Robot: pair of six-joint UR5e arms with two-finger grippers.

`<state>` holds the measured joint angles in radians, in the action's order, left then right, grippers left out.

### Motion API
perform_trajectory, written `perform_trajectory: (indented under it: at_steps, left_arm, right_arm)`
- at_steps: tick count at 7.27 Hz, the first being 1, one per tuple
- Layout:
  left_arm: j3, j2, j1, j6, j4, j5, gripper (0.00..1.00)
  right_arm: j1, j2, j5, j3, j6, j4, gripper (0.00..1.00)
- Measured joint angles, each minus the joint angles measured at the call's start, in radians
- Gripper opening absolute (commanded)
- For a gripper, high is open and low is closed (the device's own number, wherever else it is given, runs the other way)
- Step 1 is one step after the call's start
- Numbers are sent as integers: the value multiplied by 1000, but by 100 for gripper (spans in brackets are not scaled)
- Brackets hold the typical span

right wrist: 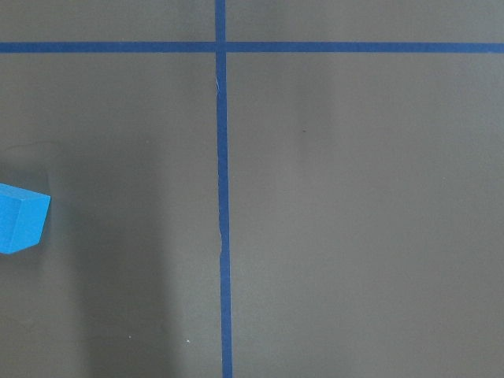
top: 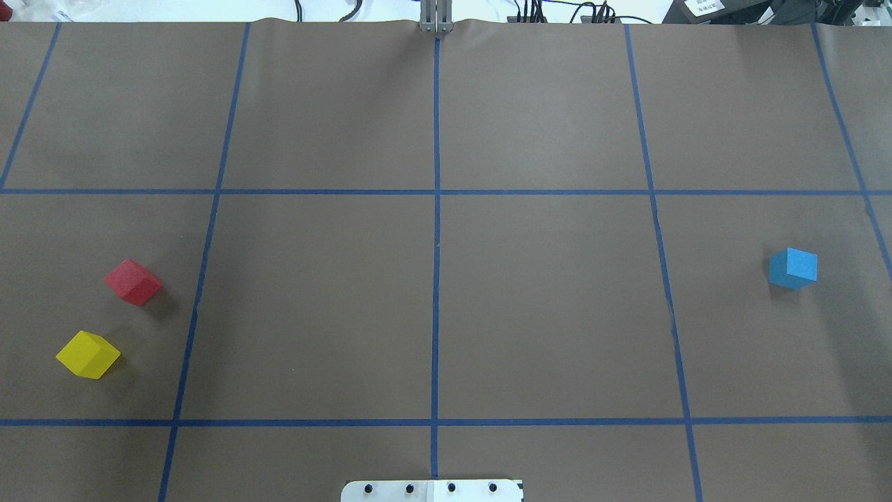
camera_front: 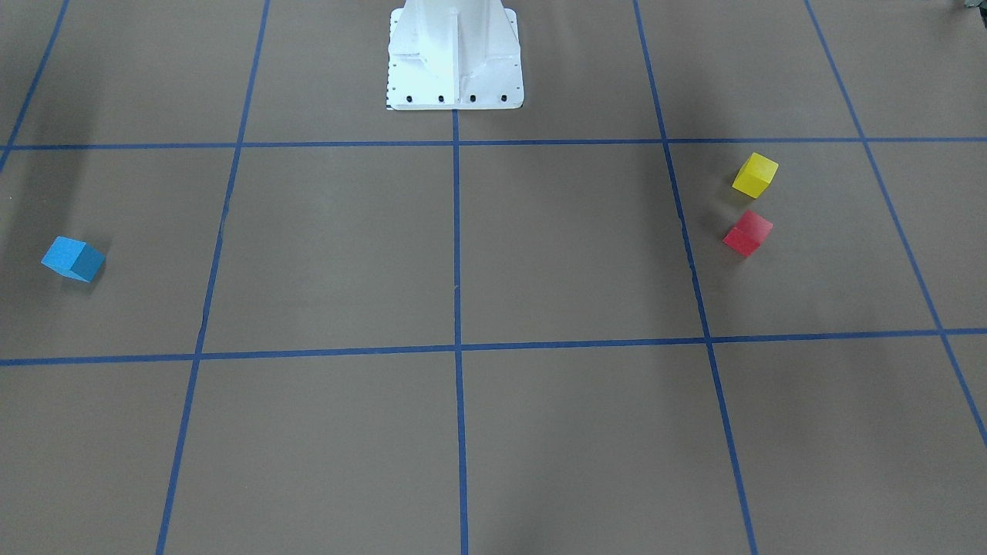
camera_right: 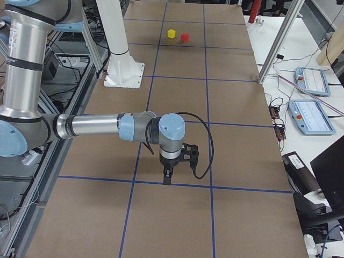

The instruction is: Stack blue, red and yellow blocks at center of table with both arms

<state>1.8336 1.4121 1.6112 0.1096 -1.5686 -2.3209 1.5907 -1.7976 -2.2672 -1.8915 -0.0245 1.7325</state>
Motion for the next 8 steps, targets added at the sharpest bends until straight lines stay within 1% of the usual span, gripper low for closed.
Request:
perform_trajectory:
  at_steps: [4,6,7,8]
  left_arm:
    - [13,20,-8,1,-20,0,100]
    - [8,35,-8,-1,-131,2,100]
    - [5,38,-8,-2,-210,4,100]
    - [-3,41,-8,-4,-289,6,100]
  right_arm:
    - [0,21,-7,-5,4,-18,100]
    - [0,79,-16,-2,14,-109,100]
    - [2,110,-40,-16,19,-145,100]
    - [3,152,-60,-38,21,-156,100]
